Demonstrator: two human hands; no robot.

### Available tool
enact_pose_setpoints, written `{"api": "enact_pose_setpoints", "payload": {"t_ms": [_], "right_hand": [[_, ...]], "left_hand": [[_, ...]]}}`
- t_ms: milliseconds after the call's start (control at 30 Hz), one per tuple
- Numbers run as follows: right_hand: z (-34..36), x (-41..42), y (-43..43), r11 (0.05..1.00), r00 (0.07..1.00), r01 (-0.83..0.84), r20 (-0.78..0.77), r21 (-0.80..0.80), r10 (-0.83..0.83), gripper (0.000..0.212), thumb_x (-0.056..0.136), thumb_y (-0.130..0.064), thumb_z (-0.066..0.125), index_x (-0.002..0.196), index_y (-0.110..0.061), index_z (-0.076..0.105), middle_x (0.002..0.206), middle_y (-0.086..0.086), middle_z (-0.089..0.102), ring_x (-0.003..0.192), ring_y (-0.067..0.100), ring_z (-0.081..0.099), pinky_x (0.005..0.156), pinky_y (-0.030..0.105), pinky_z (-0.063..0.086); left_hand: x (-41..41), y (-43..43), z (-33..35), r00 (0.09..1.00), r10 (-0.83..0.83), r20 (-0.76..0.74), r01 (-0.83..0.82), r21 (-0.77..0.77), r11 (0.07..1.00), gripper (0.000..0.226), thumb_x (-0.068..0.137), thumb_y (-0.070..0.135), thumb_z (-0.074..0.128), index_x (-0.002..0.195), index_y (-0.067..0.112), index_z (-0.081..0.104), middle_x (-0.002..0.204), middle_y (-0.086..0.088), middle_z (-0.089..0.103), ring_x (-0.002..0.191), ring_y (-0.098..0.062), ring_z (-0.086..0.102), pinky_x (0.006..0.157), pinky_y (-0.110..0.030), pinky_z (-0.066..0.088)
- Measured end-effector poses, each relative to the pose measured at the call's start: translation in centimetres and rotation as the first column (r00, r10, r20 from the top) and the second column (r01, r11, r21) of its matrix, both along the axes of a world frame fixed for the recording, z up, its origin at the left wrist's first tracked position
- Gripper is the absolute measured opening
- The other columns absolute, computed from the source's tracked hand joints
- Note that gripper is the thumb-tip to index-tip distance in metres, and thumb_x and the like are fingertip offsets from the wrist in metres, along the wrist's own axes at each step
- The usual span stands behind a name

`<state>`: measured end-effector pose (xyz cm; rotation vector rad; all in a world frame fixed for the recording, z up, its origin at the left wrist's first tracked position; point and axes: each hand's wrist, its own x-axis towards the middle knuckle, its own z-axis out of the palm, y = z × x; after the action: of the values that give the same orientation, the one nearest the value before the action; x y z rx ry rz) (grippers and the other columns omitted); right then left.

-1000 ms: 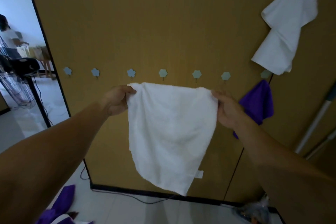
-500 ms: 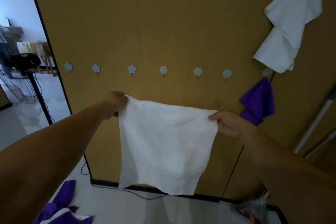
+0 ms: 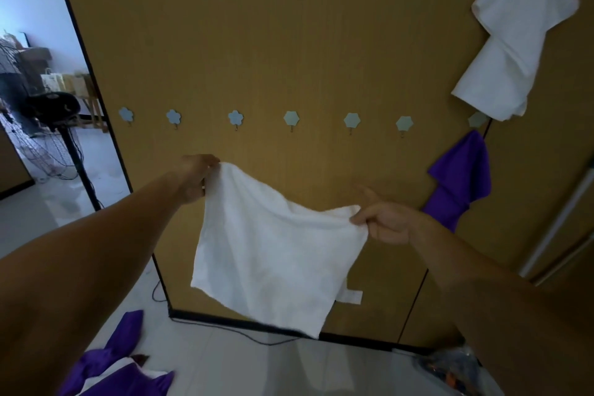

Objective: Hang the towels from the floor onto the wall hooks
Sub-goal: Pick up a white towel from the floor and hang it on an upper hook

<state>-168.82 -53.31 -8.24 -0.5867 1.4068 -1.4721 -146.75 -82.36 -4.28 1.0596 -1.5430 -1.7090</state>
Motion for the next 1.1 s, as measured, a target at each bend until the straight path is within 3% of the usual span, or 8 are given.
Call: {"api": "enact_pose_setpoints", "payload": {"t_ms": [133, 267, 333, 433, 567, 800, 933, 1100], "right_hand": [[1.1, -1.2, -0.3, 0.977, 0.972, 0.011, -0.232, 0.214, 0.04, 0.073, 0.083, 0.014, 0.062, 0.143, -0.021, 0.041, 0.135, 0.008, 0.049, 0.111, 0.023, 0.057, 0.075, 0.026, 0.058], [1.6, -1.6, -0.7, 0.935, 0.925, 0.166, -0.377, 0.314, -0.038, 0.003, 0.089, -0.01, 0.066, 0.089, -0.013, 0.065, 0.087, 0.006, 0.062, 0.07, 0.015, 0.06, 0.053, 0.025, 0.054], [1.5, -2.0, -1.0, 0.944, 0.929, 0.215, -0.35, 0.249, -0.119, 0.014, 0.092, -0.02, 0.063, 0.083, -0.01, 0.063, 0.082, 0.01, 0.057, 0.066, 0.02, 0.054, 0.062, 0.032, 0.054], [1.9, -2.1, -1.1, 0.978, 0.975, 0.175, -0.16, 0.113, -0.156, 0.031, 0.094, -0.032, 0.061, 0.106, -0.005, 0.065, 0.1, 0.015, 0.065, 0.091, 0.028, 0.06, 0.095, 0.048, 0.049], [2.9, -2.6, -1.0, 0.984, 0.984, 0.161, -0.062, -0.069, -0.166, 0.035, 0.088, -0.014, 0.066, 0.122, -0.017, 0.057, 0.111, 0.007, 0.069, 0.102, 0.026, 0.065, 0.087, 0.045, 0.053], [3.6, -2.7, -0.8, 0.905, 0.834, 0.425, -0.382, -0.015, -0.398, 0.021, 0.079, -0.008, 0.076, 0.093, -0.021, 0.068, 0.103, 0.003, 0.069, 0.09, 0.019, 0.064, 0.073, 0.03, 0.052], [4.3, -2.9, -0.5, 0.884, 0.753, 0.459, -0.491, -0.086, -0.439, 0.027, 0.078, -0.008, 0.077, 0.103, -0.012, 0.069, 0.107, 0.007, 0.067, 0.094, 0.022, 0.064, 0.079, 0.03, 0.054], [4.9, -3.4, -0.5, 0.874, 0.685, 0.465, -0.567, -0.144, -0.458, 0.023, 0.083, -0.013, 0.074, 0.105, -0.008, 0.068, 0.108, 0.009, 0.067, 0.098, 0.023, 0.064, 0.084, 0.034, 0.054]], "left_hand": [[0.6, 0.3, 1.0, 1.0, 0.027, 0.011, -0.026, -0.051, 0.998, 0.021, 0.093, 0.009, 0.054, 0.113, 0.01, 0.062, 0.106, -0.005, 0.056, 0.099, -0.026, 0.053, 0.087, -0.04, 0.046], [0.8, 0.3, 1.2, 0.997, 0.076, -0.007, -0.077, -0.061, 0.995, 0.031, 0.092, 0.006, 0.052, 0.121, 0.011, 0.062, 0.111, -0.005, 0.052, 0.103, -0.026, 0.05, 0.087, -0.04, 0.045], [0.9, 0.2, 1.2, 0.994, 0.104, -0.015, -0.105, -0.056, 0.993, 0.031, 0.092, 0.007, 0.053, 0.123, 0.01, 0.061, 0.113, -0.005, 0.052, 0.104, -0.026, 0.05, 0.093, -0.042, 0.046], [1.1, -0.1, 1.3, 0.992, 0.124, -0.012, -0.125, -0.064, 0.99, 0.034, 0.092, 0.008, 0.054, 0.125, 0.01, 0.06, 0.115, -0.005, 0.051, 0.107, -0.026, 0.049, 0.097, -0.042, 0.045], [1.5, -0.3, 1.5, 0.992, 0.125, 0.017, -0.123, -0.069, 0.99, 0.034, 0.092, 0.006, 0.053, 0.124, 0.009, 0.061, 0.116, -0.007, 0.052, 0.106, -0.026, 0.05, 0.091, -0.039, 0.045], [1.3, 0.3, 1.2, 0.967, 0.107, 0.233, -0.073, -0.149, 0.986, 0.015, 0.09, 0.012, 0.06, 0.101, 0.013, 0.07, 0.119, -0.01, 0.057, 0.113, -0.029, 0.051, 0.097, -0.042, 0.04], [1.0, 0.6, 1.2, 0.948, 0.11, 0.299, -0.044, -0.217, 0.975, 0.029, 0.095, 0.01, 0.048, 0.077, 0.02, 0.069, 0.113, -0.009, 0.058, 0.107, -0.03, 0.051, 0.097, -0.045, 0.039], [0.1, 1.0, 1.5, 0.937, 0.106, 0.334, 0.001, -0.305, 0.952, 0.033, 0.095, 0.009, 0.043, 0.072, 0.017, 0.065, 0.103, -0.01, 0.059, 0.094, -0.029, 0.051, 0.083, -0.04, 0.039]]}}
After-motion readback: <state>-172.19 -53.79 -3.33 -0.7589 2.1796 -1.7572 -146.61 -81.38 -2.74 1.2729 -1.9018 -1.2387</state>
